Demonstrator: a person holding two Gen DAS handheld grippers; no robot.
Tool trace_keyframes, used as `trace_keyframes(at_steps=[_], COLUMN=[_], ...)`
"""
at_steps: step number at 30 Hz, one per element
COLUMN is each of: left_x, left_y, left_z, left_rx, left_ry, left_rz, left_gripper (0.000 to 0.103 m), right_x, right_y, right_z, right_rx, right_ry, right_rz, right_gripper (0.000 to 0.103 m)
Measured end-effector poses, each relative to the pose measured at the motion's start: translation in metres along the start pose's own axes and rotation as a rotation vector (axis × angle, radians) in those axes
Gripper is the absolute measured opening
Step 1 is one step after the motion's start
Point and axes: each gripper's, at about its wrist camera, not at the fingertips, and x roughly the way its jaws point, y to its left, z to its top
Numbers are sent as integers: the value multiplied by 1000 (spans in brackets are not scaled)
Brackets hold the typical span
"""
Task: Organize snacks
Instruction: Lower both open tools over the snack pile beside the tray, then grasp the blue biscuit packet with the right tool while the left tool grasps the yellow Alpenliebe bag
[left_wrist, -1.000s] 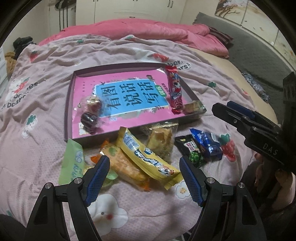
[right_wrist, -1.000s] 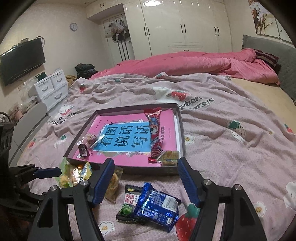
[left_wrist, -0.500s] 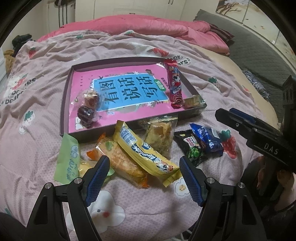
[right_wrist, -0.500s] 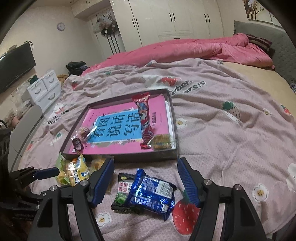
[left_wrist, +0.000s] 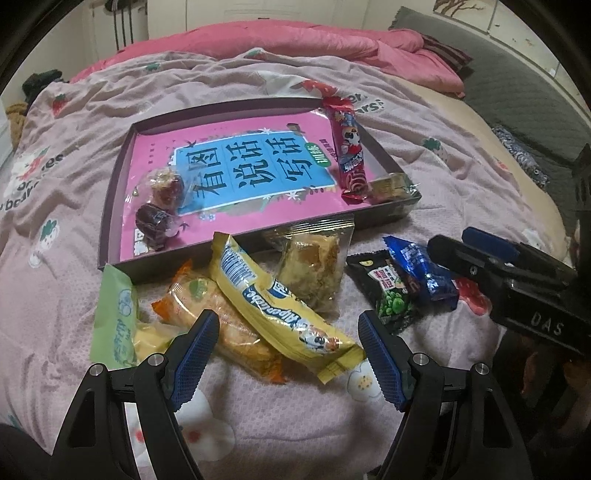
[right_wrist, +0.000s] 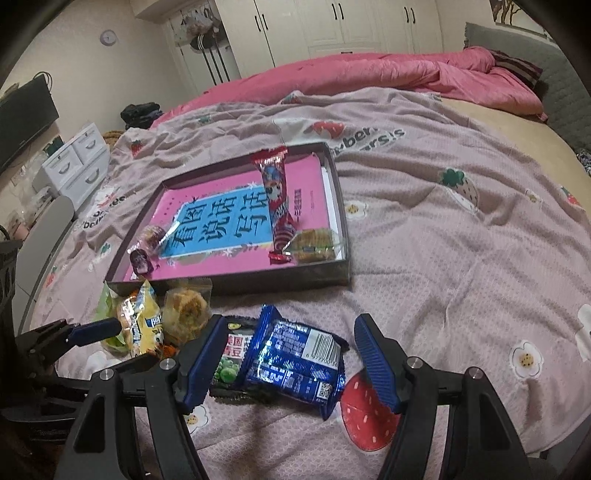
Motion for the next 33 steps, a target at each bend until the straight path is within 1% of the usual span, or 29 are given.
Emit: trace_keyframes(at_steps=[7,11,14,18,20,22,25,29,33], left_x=[9,13,15,16,17,18,18,19,21], left_y=[3,5,6,6,6,5,5,6,4], left_z=[5,7,7,8,8,8,9,9,10], left_rx=[-7,-12,-12,-14,-13,-13,-10,-12,-11], left_ry=[7,12,14,15,15,16,17,14,15], left_rz=[39,46,52,54,57,59,59,52,55], left_gripper=[79,79,79,79,79,79,79,79,79], right_x=[12,22,28,37,38,37,35,36,42], right_y=[1,5,7,1,-4,-8,-12,-13,-8], right_z=[-3,-6,-8,-10,-10,-10,-9,-9,-8], right_rx=[-3,-18,-28,-3,16,30,39,34,-1], right_ry=[49,83,103,141,143,137,130,134,147], right_rz=[-1,-1,-20,-30,-17,-12,-14,-30,-48], right_gripper=[70,70,70,70,70,66,63,63,63])
